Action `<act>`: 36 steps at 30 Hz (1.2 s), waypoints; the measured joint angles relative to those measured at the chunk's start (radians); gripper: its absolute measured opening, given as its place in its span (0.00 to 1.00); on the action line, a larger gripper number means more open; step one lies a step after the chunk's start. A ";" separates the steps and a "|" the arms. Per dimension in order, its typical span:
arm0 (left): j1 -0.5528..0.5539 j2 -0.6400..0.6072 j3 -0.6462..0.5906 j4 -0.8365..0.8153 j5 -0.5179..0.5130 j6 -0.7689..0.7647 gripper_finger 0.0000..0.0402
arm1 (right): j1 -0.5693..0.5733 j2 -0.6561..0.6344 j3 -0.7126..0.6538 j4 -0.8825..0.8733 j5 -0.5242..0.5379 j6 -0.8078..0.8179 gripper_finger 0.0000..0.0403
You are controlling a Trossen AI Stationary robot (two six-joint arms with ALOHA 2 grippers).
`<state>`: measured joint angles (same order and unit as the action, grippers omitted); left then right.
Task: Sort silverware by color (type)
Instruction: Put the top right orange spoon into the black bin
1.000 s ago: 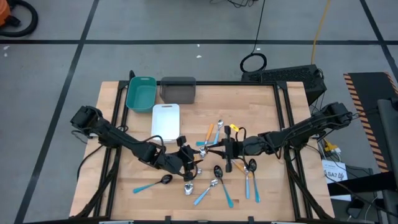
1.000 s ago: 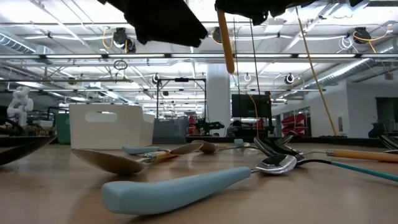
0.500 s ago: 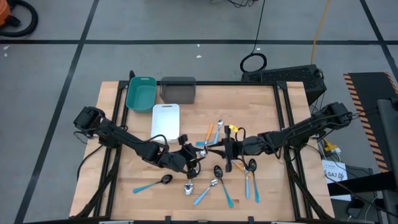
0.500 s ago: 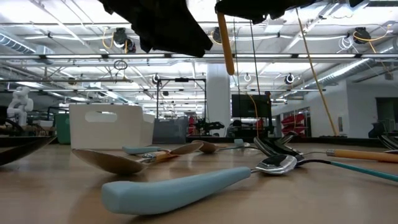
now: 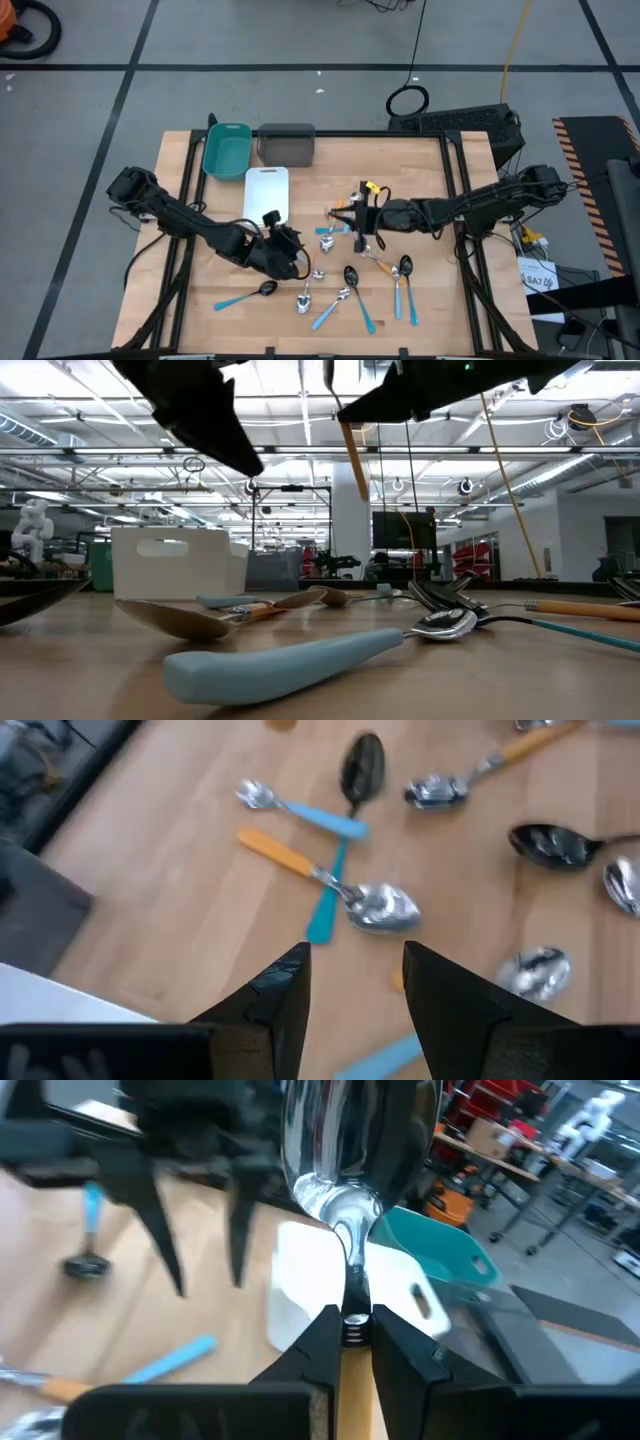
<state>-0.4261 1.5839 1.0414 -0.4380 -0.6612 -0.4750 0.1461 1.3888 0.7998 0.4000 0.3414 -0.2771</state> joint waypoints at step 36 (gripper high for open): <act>-0.017 -0.590 -0.482 0.354 -0.186 0.208 0.39 | -0.241 0.000 0.019 0.209 -0.215 0.093 0.09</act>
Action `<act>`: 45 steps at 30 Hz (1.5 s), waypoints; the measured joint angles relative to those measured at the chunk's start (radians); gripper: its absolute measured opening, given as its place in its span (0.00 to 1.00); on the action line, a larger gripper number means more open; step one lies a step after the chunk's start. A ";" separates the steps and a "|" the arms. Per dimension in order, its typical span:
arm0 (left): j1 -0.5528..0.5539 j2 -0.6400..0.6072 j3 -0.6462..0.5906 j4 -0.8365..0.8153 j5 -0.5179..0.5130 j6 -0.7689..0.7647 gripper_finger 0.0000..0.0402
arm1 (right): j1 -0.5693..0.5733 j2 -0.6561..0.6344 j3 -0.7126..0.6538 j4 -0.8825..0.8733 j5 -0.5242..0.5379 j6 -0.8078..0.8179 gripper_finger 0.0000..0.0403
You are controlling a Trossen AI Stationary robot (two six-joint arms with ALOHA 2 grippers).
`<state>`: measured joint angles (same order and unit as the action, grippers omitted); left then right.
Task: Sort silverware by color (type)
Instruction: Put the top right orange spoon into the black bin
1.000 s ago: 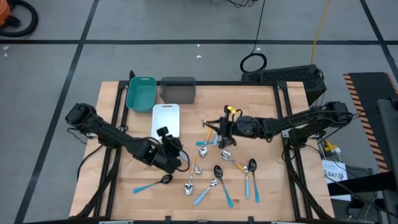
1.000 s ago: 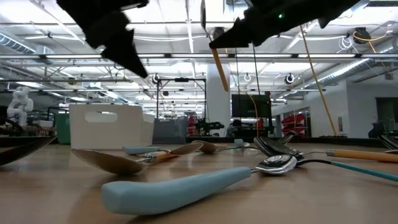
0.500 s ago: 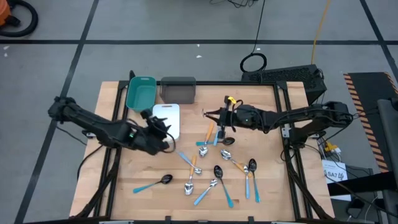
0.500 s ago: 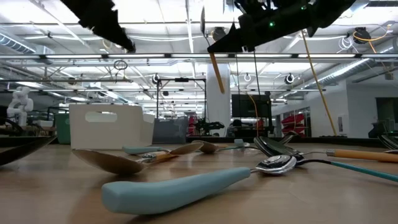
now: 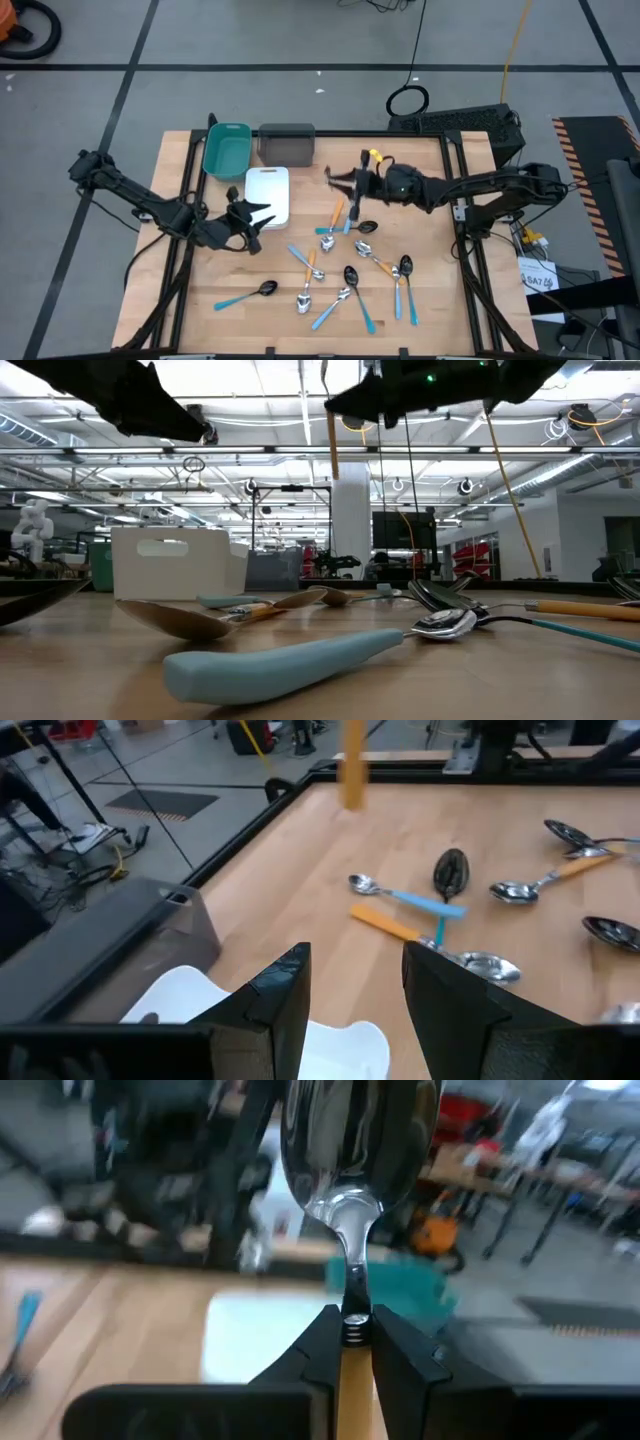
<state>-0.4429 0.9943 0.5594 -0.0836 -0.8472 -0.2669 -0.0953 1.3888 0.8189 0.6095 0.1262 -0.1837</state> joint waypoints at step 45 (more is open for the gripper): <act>-0.013 0.000 0.161 -0.266 0.029 0.033 0.40 | -0.416 0.632 0.830 -0.457 -0.268 -0.099 0.08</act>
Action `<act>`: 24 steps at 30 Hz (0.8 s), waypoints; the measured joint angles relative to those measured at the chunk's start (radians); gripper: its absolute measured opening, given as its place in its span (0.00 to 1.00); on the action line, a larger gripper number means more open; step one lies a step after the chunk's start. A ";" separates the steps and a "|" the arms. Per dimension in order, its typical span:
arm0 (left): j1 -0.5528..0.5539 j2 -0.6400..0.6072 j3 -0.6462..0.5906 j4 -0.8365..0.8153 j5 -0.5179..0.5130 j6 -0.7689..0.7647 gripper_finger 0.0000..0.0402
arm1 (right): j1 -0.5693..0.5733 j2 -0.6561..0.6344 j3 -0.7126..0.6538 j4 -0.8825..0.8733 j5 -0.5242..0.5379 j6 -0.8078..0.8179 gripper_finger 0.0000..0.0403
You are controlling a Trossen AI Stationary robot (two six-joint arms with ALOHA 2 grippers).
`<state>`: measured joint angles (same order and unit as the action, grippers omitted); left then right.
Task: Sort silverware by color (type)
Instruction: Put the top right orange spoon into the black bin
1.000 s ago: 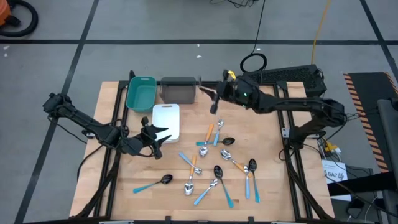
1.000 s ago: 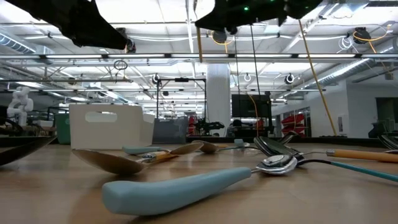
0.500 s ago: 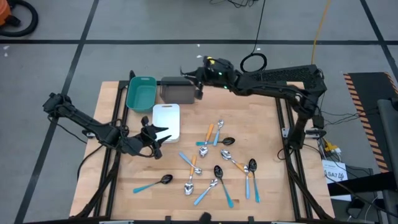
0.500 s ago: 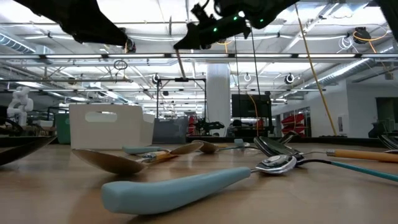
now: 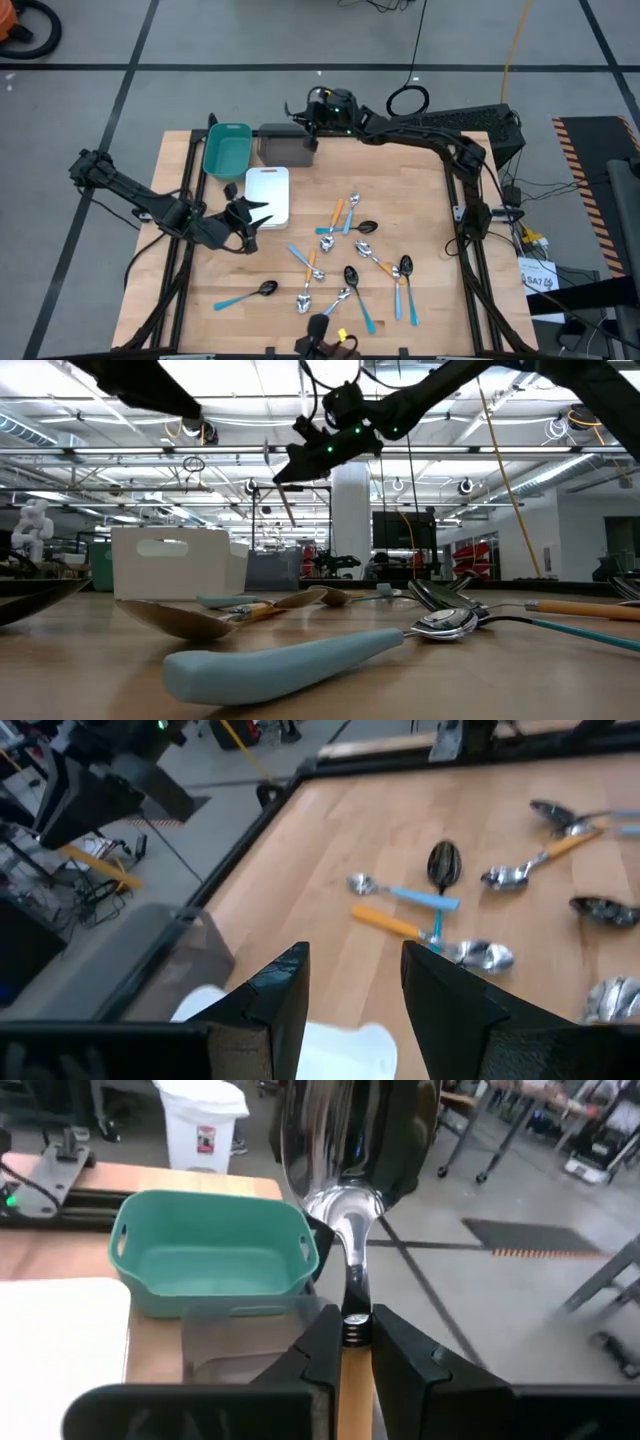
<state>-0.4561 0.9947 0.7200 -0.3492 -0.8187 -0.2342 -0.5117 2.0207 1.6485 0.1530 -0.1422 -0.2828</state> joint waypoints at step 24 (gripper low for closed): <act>-0.003 0.000 -0.001 -0.084 0.010 -0.157 0.40 | 0.003 0.106 0.000 -0.101 -0.014 0.175 0.08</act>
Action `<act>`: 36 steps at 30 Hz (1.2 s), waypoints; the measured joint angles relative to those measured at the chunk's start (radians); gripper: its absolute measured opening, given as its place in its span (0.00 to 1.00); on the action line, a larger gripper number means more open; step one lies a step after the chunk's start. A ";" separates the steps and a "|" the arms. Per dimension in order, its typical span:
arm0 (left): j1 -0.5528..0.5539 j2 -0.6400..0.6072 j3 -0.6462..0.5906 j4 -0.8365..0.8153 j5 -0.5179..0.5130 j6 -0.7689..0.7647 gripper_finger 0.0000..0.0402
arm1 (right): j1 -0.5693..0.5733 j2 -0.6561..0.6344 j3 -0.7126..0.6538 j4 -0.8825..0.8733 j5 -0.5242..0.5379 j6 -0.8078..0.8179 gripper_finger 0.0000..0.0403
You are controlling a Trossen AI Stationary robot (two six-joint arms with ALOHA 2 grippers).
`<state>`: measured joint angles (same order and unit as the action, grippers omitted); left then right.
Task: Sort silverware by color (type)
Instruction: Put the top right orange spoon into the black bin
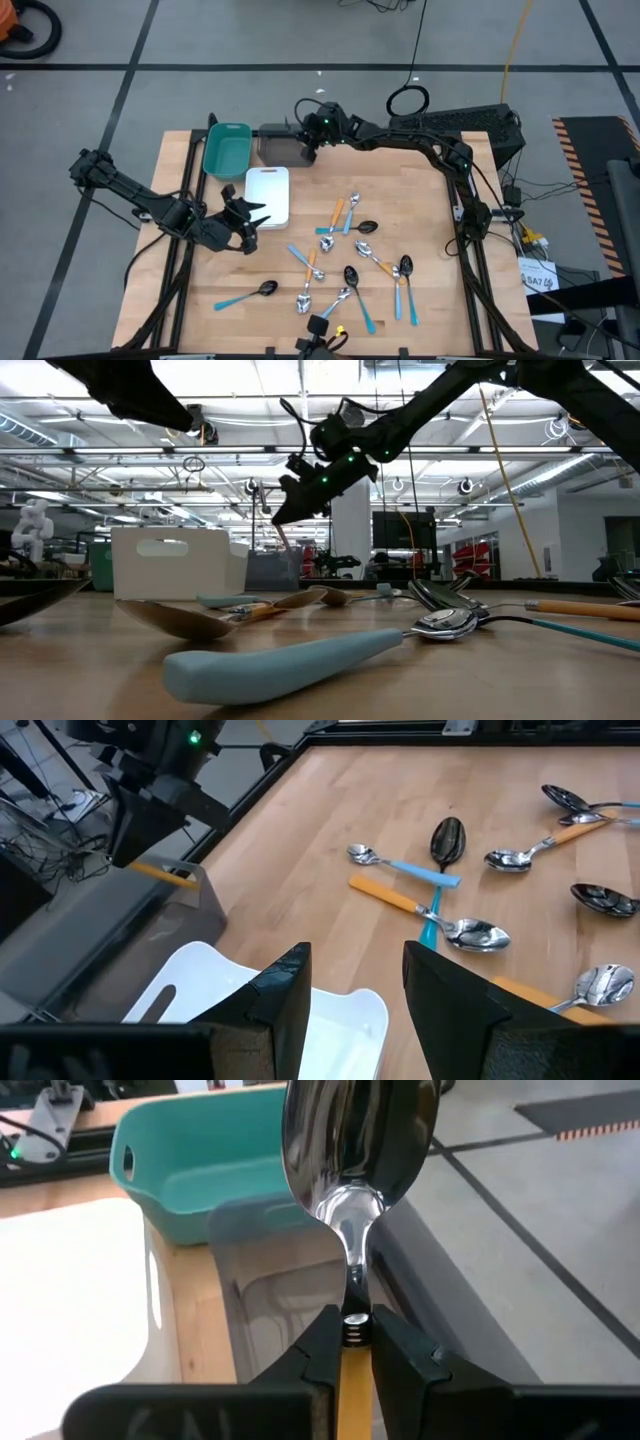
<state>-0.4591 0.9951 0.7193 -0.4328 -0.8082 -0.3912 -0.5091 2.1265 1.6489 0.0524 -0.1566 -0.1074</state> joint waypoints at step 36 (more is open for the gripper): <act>0.000 0.000 -0.001 -0.008 0.000 0.001 0.40 | -0.004 0.041 -0.001 -0.021 0.030 0.018 0.14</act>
<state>-0.4595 0.9951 0.7185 -0.4410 -0.8085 -0.3904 -0.5133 2.1680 1.6482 0.0315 -0.1267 -0.0894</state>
